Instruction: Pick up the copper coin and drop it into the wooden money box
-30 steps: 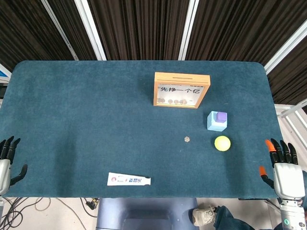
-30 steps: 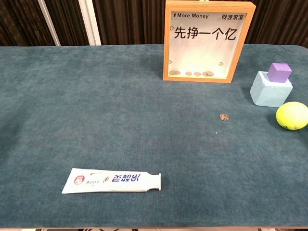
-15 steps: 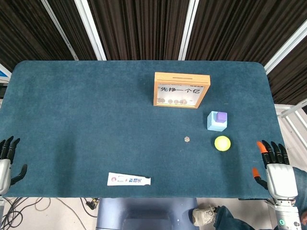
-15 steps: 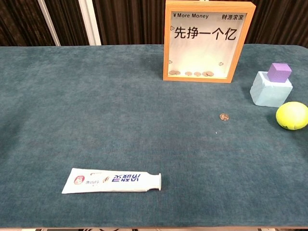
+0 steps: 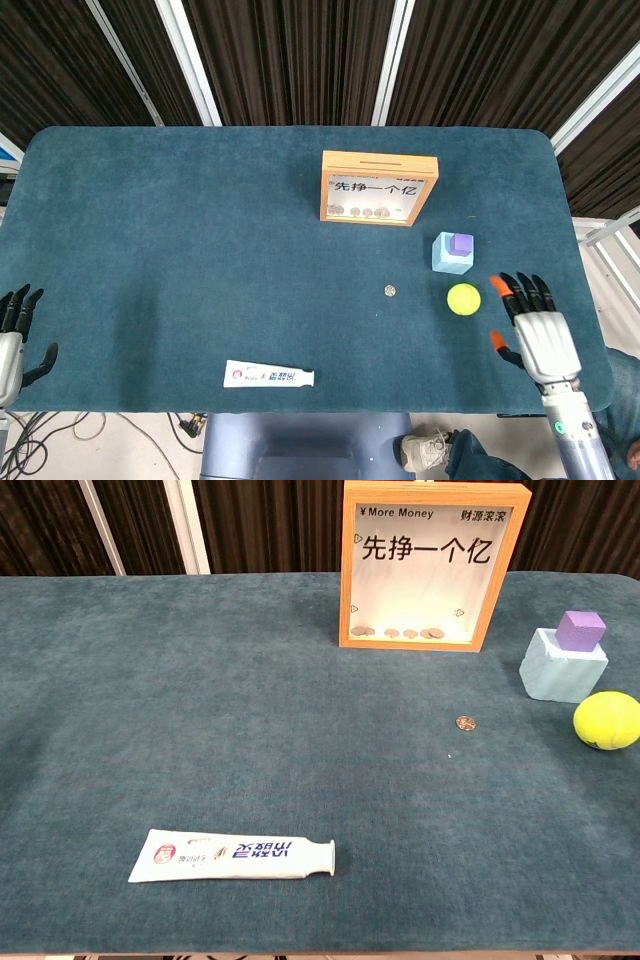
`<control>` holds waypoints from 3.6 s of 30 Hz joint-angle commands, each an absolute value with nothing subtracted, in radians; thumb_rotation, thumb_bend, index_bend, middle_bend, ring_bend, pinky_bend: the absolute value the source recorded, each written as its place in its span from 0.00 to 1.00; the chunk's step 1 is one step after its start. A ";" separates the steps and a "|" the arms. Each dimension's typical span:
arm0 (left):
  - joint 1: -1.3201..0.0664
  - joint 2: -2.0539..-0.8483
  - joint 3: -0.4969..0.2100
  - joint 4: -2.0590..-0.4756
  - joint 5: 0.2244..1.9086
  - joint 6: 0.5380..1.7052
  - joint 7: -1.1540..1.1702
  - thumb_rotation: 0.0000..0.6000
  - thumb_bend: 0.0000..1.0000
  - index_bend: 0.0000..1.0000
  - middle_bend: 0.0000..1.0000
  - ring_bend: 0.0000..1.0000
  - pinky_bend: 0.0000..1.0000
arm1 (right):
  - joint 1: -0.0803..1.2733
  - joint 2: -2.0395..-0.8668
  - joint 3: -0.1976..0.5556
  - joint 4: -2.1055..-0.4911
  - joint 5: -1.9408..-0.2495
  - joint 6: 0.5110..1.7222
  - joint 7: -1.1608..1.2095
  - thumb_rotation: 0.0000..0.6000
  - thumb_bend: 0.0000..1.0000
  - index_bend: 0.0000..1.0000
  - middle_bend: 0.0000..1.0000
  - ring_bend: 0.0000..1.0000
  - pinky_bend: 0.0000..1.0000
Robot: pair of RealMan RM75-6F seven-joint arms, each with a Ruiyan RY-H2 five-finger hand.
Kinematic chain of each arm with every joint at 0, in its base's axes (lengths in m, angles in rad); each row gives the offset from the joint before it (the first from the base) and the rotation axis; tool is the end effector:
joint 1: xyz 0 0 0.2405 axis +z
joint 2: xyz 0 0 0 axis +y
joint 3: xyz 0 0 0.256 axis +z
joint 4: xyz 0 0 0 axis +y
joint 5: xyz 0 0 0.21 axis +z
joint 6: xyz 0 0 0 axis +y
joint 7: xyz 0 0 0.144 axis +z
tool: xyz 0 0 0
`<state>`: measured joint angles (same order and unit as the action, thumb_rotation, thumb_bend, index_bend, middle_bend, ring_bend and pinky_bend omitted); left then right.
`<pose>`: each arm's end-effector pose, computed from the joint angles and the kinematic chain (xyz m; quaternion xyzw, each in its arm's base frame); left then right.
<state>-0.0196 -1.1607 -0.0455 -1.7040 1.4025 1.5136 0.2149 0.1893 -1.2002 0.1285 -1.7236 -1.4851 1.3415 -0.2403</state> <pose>-0.3119 0.1577 0.1454 -0.5683 -0.4014 -0.3286 0.6387 -0.2584 -0.2221 0.1174 0.6436 -0.3591 0.3889 0.5528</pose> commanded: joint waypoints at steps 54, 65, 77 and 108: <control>-0.027 -1.136 -0.040 -1.726 1.377 1.477 0.190 1.00 0.36 0.09 0.00 0.00 0.00 | 0.557 -1.579 0.176 -1.400 -1.183 0.996 -0.408 1.00 0.43 0.32 0.11 0.10 0.69; -0.028 -1.135 -0.039 -1.728 1.375 1.476 0.191 1.00 0.36 0.09 0.00 0.00 0.00 | 0.585 -1.612 0.172 -1.345 -1.175 0.982 -0.396 1.00 0.43 0.37 0.11 0.10 0.78; -0.029 -1.133 -0.039 -1.729 1.372 1.474 0.190 1.00 0.36 0.09 0.00 0.00 0.00 | 0.605 -1.648 0.166 -1.297 -1.170 0.975 -0.389 1.00 0.43 0.40 0.11 0.10 0.85; -0.031 -1.127 -0.038 -1.739 1.359 1.464 0.193 1.00 0.36 0.09 0.00 0.00 0.00 | 0.635 -1.677 0.170 -1.257 -1.131 0.953 -0.393 1.00 0.43 0.43 0.11 0.10 0.96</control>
